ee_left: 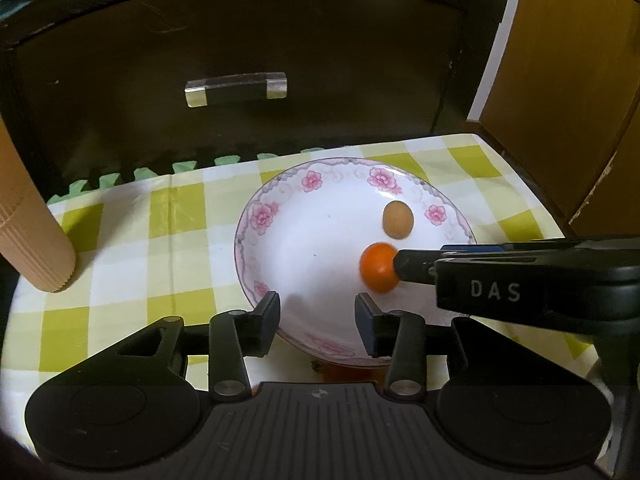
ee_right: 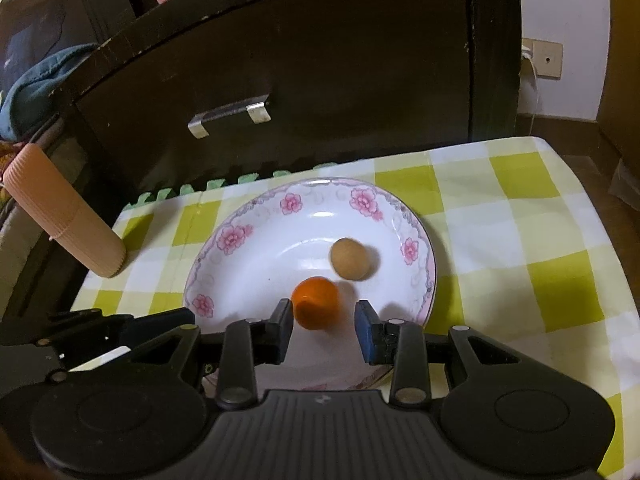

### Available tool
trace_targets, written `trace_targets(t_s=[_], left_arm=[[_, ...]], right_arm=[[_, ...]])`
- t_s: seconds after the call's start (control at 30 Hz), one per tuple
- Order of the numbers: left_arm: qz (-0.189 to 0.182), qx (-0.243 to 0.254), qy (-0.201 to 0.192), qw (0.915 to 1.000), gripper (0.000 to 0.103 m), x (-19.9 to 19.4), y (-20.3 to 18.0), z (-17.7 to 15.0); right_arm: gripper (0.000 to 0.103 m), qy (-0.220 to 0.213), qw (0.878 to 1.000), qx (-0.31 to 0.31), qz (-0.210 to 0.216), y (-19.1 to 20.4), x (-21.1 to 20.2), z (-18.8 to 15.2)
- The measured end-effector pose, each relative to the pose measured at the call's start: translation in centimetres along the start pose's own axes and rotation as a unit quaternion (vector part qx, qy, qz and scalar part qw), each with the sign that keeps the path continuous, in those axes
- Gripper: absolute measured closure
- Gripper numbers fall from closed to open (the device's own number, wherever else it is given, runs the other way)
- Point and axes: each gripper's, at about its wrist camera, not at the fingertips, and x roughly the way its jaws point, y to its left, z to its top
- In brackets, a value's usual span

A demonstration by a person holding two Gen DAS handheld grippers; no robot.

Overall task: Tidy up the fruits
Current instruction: 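Withdraw both open tools from the bowl back over the table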

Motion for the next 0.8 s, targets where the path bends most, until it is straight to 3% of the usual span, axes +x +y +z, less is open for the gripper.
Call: trace_targets(t_s=[0.17,0.43,0.8], left_arm=[[0.005,-0.007,-0.003,1.0,0.043,-0.7,0.3,0.1],[0.026,-0.017,-0.017,0.9994,0.018,-2.5,0.8,-0.1],[0.055,-0.033,-0.019,0.9978,0.014,-4.9,1.8,-1.9]], right_arm=[[0.07,-0.007,1.0,0.004,0.0,0.1,-0.6,0.2],[0.07,-0.016,1.0,0.003,0.005,0.7,-1.9,0.0],[0.07,-0.032,0.999,0.007,0.007,1.0,-4.3,-0.5]])
